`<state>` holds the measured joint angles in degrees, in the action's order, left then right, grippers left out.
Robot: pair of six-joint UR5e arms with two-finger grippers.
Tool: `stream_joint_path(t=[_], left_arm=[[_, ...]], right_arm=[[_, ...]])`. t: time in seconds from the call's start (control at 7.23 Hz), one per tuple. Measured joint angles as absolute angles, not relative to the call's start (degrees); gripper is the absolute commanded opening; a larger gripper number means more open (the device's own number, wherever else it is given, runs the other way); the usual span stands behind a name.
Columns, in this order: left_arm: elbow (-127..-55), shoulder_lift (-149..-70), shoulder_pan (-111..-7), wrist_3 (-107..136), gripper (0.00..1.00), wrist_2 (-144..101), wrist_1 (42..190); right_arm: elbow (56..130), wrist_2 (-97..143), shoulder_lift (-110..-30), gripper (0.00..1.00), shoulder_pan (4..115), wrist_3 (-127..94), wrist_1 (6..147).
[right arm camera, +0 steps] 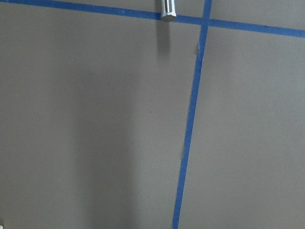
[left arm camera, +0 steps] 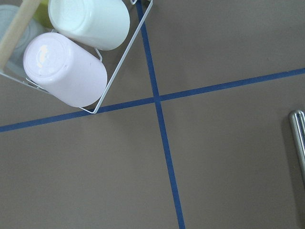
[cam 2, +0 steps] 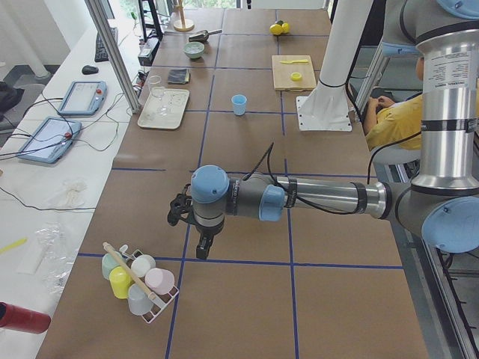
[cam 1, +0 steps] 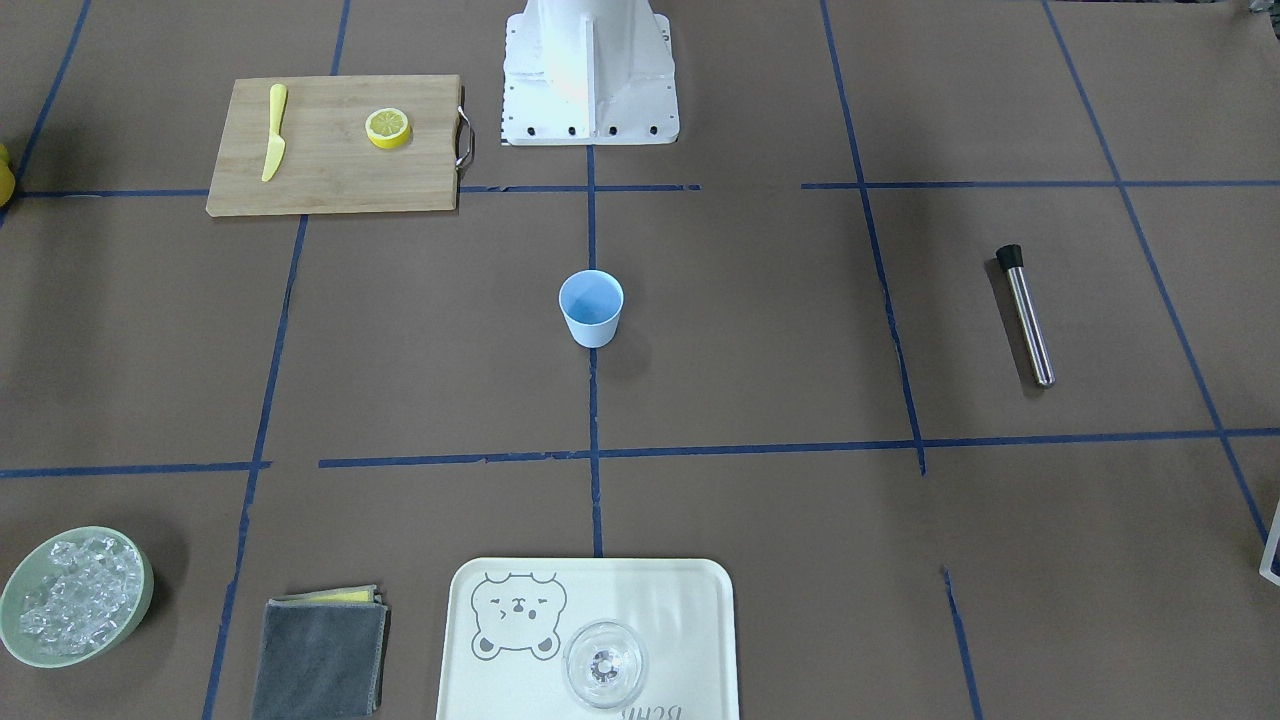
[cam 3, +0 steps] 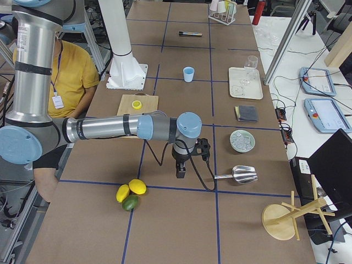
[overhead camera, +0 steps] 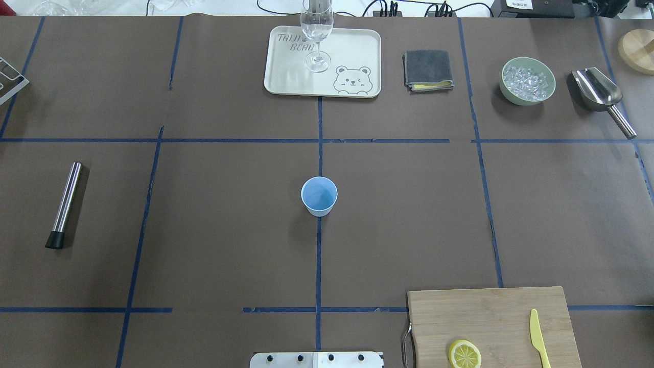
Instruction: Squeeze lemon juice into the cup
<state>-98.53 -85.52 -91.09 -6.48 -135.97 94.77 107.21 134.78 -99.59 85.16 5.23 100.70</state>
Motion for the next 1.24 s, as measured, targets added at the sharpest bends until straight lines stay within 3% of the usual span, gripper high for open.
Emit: stream_joint_path(t=[0.55, 0.97, 1.24], left_arm=[[-101.2, -84.6, -91.1, -5.8, 1.0, -136.2, 93.8], [-101.7, -84.5, -90.9, -6.3, 1.0, -136.7, 95.8], [-102.0, -84.1, -90.9, -6.3, 1.0, -137.6, 96.4]], right_arm=[[108.6, 135.1, -100.0, 1.0, 85.2, 5.3, 100.4], [114.0, 139.6, -101.4, 1.0, 82.9, 3.1, 97.7], [118.9, 141.1, -102.9, 1.0, 75.8, -7.9, 91.7]])
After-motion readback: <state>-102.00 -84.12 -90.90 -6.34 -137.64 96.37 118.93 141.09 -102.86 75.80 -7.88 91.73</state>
